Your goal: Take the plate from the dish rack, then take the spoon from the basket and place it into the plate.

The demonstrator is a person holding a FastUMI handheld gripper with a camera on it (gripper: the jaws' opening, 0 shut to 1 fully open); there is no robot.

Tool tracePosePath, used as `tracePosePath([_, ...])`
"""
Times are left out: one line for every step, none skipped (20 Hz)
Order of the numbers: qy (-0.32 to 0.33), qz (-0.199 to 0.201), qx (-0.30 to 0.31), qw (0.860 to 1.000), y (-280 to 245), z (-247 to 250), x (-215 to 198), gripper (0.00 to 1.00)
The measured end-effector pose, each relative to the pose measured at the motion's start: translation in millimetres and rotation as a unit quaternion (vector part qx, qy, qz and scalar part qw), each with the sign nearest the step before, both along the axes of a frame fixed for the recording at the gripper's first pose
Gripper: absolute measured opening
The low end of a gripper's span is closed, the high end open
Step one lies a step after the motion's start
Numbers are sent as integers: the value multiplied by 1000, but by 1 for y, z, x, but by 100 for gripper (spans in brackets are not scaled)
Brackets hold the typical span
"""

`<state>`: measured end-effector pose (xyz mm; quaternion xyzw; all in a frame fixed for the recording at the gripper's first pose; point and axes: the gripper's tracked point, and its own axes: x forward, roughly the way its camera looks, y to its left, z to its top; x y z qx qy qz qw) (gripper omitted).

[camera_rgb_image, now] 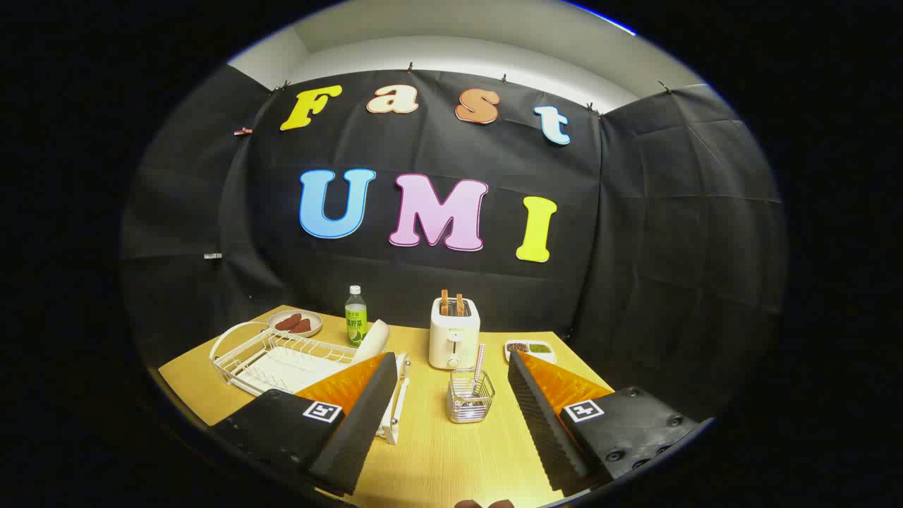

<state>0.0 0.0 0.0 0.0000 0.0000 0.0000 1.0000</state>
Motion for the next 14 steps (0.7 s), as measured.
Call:
tracePosePath([-2,-1,4,1000,-1,1,-1,98])
tracePosePath([-2,-3,7,1000,-3,1,-1,98])
tracePosePath([-1,-7,9,1000,-5,1,0,98])
tracePosePath([-1,-11,12,1000,-7,0,0,98])
tracePosePath([2,-13,15,1000,-7,-1,0,98])
tracePosePath([5,-15,17,1000,-8,-4,1,98])
tracePosePath([9,-16,19,1000,-8,-6,0,98])
tracePosePath([11,-17,20,1000,-8,-7,-1,98])
tracePosePath([12,-19,21,1000,-9,-7,-1,98])
tracePosePath([8,-20,21,1000,-8,-4,-1,98])
tracePosePath([8,-21,21,1000,-9,-4,0,98])
tracePosePath([10,-23,23,999,-10,-5,0,98])
tracePosePath([13,-24,24,999,-10,-8,0,98])
tracePosePath([16,-26,26,999,-10,-10,1,98])
